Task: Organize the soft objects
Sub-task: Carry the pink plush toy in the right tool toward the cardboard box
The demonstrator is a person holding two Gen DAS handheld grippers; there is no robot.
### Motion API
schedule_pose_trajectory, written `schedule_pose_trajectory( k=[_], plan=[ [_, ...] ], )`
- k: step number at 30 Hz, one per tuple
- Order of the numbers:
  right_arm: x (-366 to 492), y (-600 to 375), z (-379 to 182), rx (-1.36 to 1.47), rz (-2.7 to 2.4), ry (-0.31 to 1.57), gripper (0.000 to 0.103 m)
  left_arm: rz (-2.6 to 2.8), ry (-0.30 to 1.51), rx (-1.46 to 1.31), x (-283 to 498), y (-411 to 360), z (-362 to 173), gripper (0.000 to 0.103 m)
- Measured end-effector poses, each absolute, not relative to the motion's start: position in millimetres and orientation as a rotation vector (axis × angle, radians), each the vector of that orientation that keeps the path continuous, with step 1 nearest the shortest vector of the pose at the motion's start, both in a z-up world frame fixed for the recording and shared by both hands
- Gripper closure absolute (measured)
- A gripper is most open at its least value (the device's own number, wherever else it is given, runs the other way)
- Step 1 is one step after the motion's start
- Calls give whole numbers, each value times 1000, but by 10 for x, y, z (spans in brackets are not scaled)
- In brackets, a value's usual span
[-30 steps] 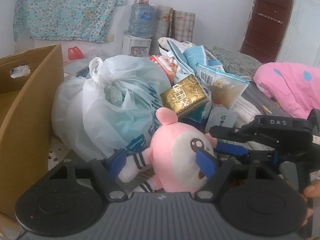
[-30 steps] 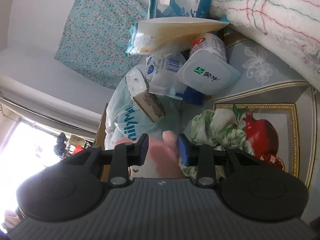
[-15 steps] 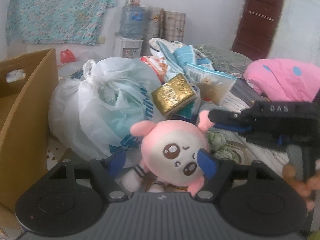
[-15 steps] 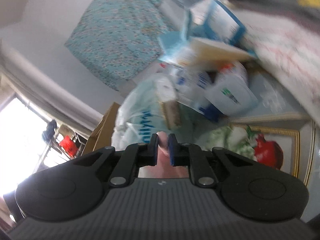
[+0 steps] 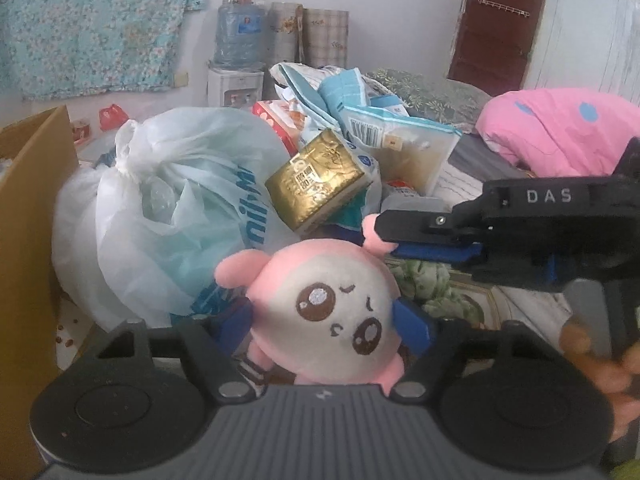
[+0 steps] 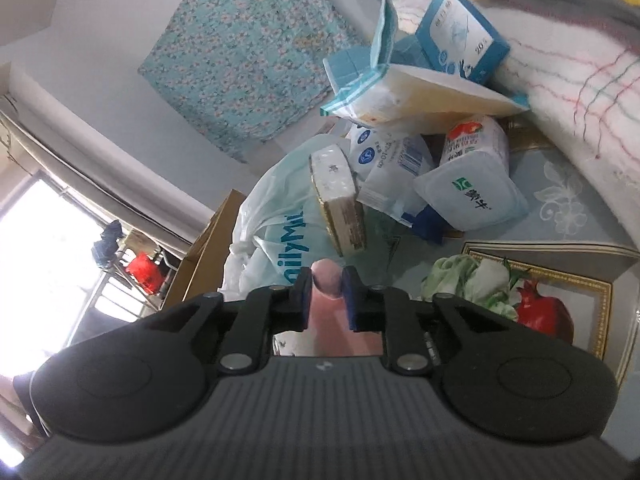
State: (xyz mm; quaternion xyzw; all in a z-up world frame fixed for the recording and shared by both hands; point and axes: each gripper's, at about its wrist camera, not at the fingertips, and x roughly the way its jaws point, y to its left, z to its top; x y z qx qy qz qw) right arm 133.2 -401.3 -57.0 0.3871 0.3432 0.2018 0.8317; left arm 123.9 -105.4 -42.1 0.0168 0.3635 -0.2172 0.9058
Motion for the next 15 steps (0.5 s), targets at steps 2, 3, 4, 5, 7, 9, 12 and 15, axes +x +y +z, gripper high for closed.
schedule_pose_trajectory(
  k=[2, 3, 4, 5, 7, 9, 12, 15],
  plan=[
    [1366, -4001, -621, 818, 414, 741, 77, -449, 751, 36, 1246, -1049, -421, 24],
    [1394, -3998, -656, 821, 409, 748, 77, -449, 751, 35, 1252, -1049, -423, 24],
    [1422, -3995, -692, 825, 402, 757, 76, -449, 752, 35, 1249, -1051, -420, 24],
    [1452, -3990, -726, 826, 397, 765, 76, -448, 754, 33, 1252, -1050, -418, 24],
    [1486, -3983, -766, 832, 391, 765, 76, -447, 757, 27, 1266, -1043, -417, 24],
    [1517, -3963, -770, 816, 386, 762, 77, -449, 758, 22, 1279, -1040, -419, 24],
    [1519, -3908, -721, 784, 395, 753, 92, -451, 754, 21, 1279, -1034, -415, 24],
    [1437, -3817, -538, 715, 401, 723, 94, -460, 751, -2, 1248, -985, -385, 26]
  ],
)
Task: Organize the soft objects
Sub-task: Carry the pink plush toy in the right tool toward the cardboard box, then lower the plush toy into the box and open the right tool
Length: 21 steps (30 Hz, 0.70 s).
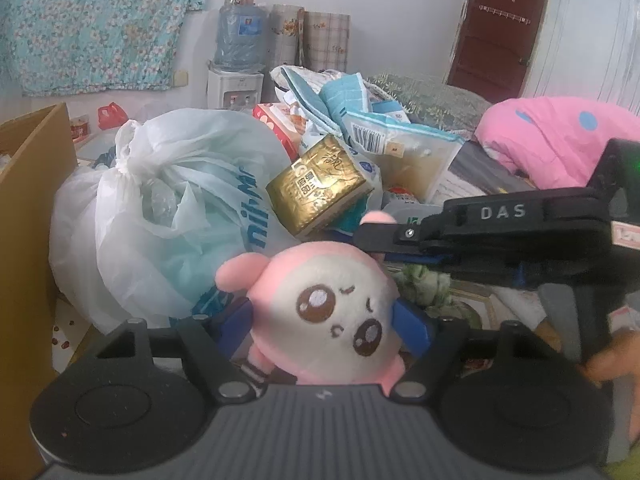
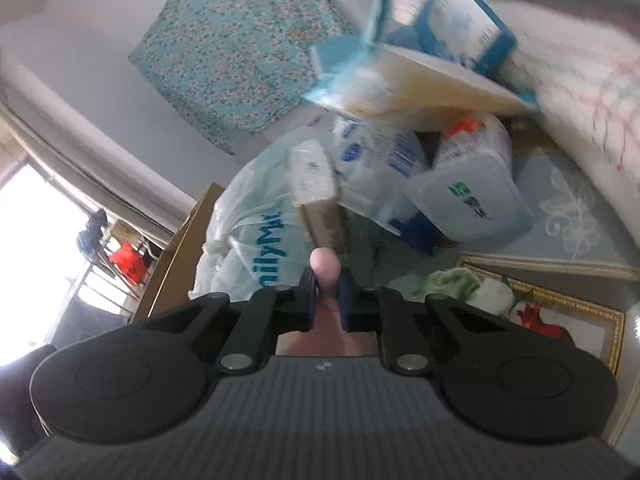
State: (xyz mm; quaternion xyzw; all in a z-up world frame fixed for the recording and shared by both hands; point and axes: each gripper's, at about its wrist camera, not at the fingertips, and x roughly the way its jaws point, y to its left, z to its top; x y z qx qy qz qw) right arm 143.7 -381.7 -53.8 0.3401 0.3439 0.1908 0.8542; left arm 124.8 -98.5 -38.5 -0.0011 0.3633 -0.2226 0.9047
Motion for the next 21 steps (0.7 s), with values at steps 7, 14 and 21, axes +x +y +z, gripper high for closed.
schedule_pose_trajectory(
  k=[7, 14, 21],
  plan=[
    [1209, -3508, 137, 594, 540, 653, 95, -471, 655, -93, 965, -708, -29, 35],
    [1258, -2949, 895, 434, 724, 582, 95, -359, 477, -190, 663, -186, 516, 30],
    [1807, -2131, 1454, 409, 934, 560, 95, -59, 299, -234, 424, 434, 865, 23]
  ],
)
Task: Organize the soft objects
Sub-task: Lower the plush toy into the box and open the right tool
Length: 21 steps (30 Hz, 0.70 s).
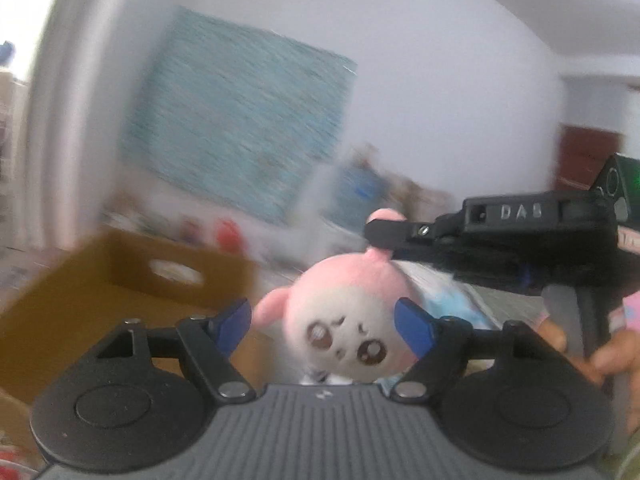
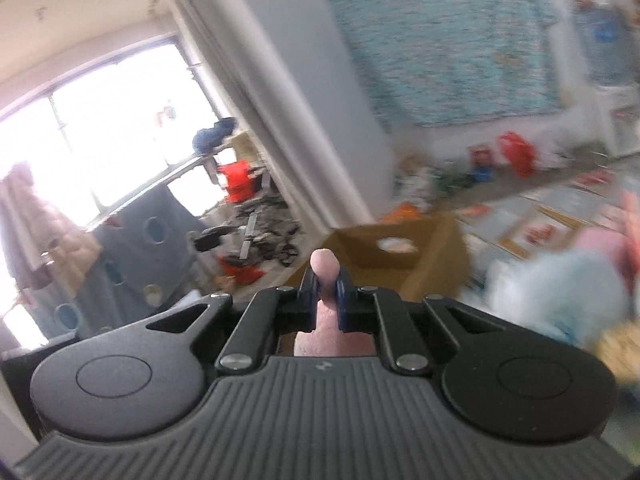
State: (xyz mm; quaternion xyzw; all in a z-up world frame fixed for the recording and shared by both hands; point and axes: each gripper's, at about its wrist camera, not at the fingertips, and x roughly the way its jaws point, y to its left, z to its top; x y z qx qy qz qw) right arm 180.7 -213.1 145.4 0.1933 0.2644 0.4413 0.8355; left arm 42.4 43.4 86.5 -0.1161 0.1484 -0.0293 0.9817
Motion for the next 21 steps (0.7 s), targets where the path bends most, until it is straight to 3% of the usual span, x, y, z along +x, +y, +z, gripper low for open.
schedule_pose_trajectory(
  k=[6, 12, 17, 21],
  plan=[
    [2449, -1286, 1601, 445, 1019, 634, 95, 180, 295, -225, 463, 830, 876, 23],
    [3126, -584, 1122, 417, 968, 797, 95, 230, 368, -279, 614, 1046, 701, 23],
    [3617, -154, 563, 231, 824, 944, 95, 245, 415, -296, 684, 1139, 609, 23],
    [3797, -40, 439, 57, 711, 911, 95, 248, 438, -315, 625, 1248, 523, 23]
  ],
)
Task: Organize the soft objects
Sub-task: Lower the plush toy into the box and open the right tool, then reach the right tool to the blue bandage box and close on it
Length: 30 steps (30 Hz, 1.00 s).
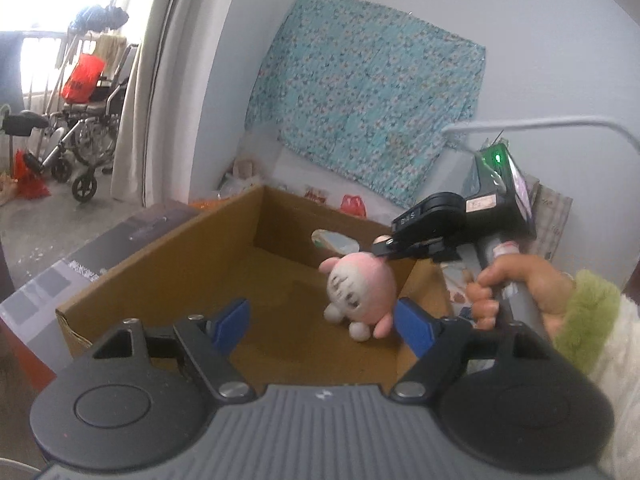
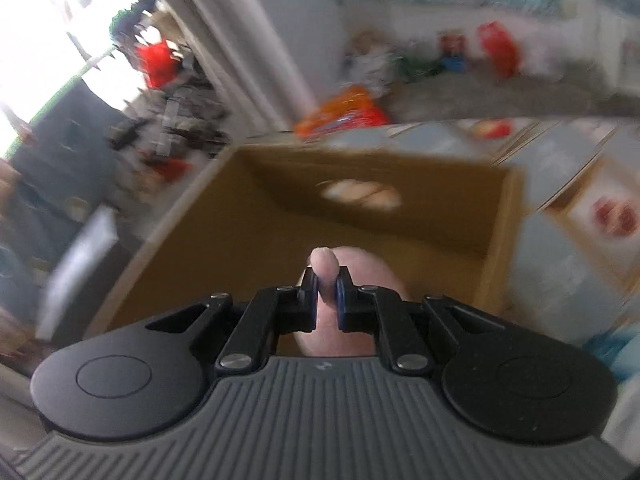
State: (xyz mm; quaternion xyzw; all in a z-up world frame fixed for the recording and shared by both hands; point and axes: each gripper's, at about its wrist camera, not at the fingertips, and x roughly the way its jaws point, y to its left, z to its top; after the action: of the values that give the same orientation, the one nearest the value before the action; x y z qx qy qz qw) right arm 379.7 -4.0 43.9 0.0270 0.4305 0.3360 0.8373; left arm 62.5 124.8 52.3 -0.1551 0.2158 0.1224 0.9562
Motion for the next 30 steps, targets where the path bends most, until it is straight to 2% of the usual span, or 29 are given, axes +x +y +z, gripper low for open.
schedule_pose_trajectory(
  k=[6, 7, 8, 10, 12, 16, 20, 25, 27, 30],
  plan=[
    [3846, -25, 434, -127, 604, 814, 92, 236, 470, -326, 632, 1238, 422, 22],
    [3862, -46, 433, -134, 588, 804, 88, 229, 472, -326, 644, 1242, 400, 21],
    [3900, -86, 441, -127, 580, 797, 83, 222, 472, -324, 641, 1225, 403, 20],
    [3954, -210, 430, -77, 581, 782, 56, 217, 469, -317, 634, 1196, 402, 17],
    [3957, -350, 482, -9, 594, 760, 51, 204, 462, -306, 632, 1176, 406, 14],
    [3752, -872, 733, 111, 603, 708, 49, 164, 439, -273, 576, 1053, 458, 7],
    [3479, -1553, 983, 250, 621, 674, 45, 96, 430, -237, 528, 852, 519, 4],
    [2912, -2633, 1245, 354, 586, 605, 28, -38, 425, -198, 497, 534, 602, 1],
    [2663, -3049, 1292, 369, 542, 581, 24, -112, 428, -186, 508, 364, 628, 0],
    [2369, -3610, 1250, 394, 479, 582, 22, -216, 451, -158, 561, 73, 648, 0]
  ],
)
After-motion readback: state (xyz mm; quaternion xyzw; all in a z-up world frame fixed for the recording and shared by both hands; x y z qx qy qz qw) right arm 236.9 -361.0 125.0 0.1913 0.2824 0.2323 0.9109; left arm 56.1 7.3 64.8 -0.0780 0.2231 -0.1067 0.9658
